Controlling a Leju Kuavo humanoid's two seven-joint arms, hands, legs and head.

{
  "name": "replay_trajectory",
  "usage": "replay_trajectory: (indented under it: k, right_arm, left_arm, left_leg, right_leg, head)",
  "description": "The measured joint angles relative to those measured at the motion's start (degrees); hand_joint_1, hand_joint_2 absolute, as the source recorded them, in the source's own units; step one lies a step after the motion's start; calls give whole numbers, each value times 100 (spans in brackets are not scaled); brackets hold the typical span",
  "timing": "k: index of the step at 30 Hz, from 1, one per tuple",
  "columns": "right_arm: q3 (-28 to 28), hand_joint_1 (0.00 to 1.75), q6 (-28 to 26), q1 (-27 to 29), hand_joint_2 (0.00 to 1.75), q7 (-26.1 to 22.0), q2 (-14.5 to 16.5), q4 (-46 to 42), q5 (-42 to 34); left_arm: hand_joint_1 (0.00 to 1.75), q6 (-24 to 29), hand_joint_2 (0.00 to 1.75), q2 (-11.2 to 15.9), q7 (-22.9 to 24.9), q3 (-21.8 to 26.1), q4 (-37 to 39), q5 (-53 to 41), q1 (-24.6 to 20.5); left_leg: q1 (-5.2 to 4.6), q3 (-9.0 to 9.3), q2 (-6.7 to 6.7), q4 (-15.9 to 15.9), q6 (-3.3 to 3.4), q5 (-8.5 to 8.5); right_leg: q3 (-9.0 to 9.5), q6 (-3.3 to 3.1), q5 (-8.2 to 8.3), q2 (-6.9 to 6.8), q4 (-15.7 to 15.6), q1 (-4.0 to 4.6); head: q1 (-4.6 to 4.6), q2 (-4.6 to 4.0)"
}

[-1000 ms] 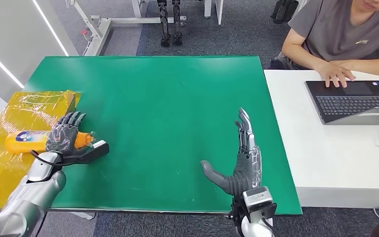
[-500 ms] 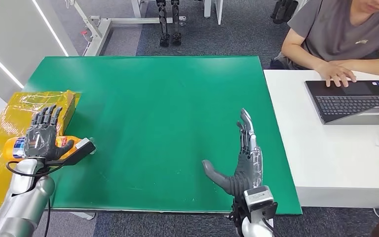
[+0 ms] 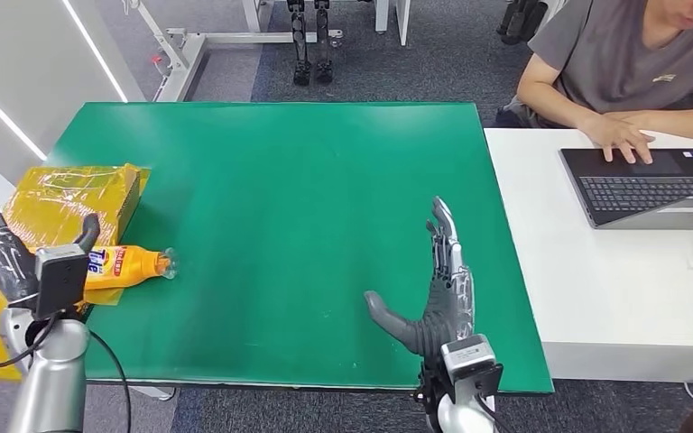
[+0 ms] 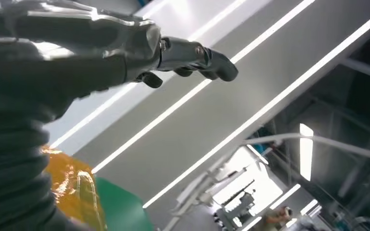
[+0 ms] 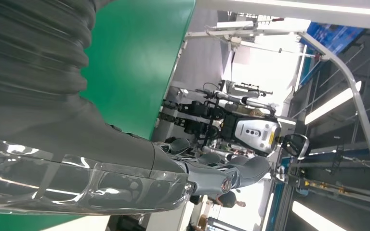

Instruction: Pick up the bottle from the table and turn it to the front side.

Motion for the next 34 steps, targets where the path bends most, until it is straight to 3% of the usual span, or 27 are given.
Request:
replay_trajectory:
  k: [3, 7, 10, 12, 23, 34]
  right_arm:
    - [33, 0, 38, -43, 175, 2, -4, 34, 15]
    - [36, 0, 87, -103, 175, 1, -27, 62, 91]
    - [35, 0, 46, -118, 175, 8, -39, 55, 211]
    - [35, 0, 5, -104, 175, 18, -48, 31, 305]
    - [36, 0, -132, 103, 175, 38, -61, -134, 501]
    - [62, 0, -326, 175, 175, -130, -96, -140, 485]
  left_arm:
    - [0, -51, 175, -63, -11, -552, -518, 1177, 114]
    - [0, -189, 175, -48, -19, -1753, -1189, 2302, 119]
    - [0, -874, 175, -253, -20, -2465, -1505, 2950, 115]
    - [0, -1411, 175, -492, -20, -2681, -1642, 3338, 155]
    - [0, -2808, 175, -1574, -20, -2707, -2102, 3991, 765]
    - [0, -3087, 175, -1911, -18, -2380, -2029, 3846, 939]
  left_leg:
    - [0, 1, 3, 1, 0, 0]
    - [0, -1, -12, 2, 1, 1]
    - [-2, -1, -10, 2, 3, 0]
    - [-2, -2, -8, 2, 3, -1]
    - [1, -2, -7, -1, 3, -7]
    - [-1, -1, -7, -1, 3, -5]
  right_leg:
    - [-2, -1, 1, 2, -1, 0]
    - [1, 0, 1, -14, -3, 0]
    - [3, 1, 2, -10, -3, -1]
    - [3, 1, 2, -8, -5, -2]
    - [2, 4, -4, -7, -9, -1]
    - [3, 4, -4, -7, -7, -1]
  head:
    - [-2, 0]
    - [0, 0]
    - [-1, 0]
    - [0, 0]
    - [-1, 0]
    - [-1, 0]
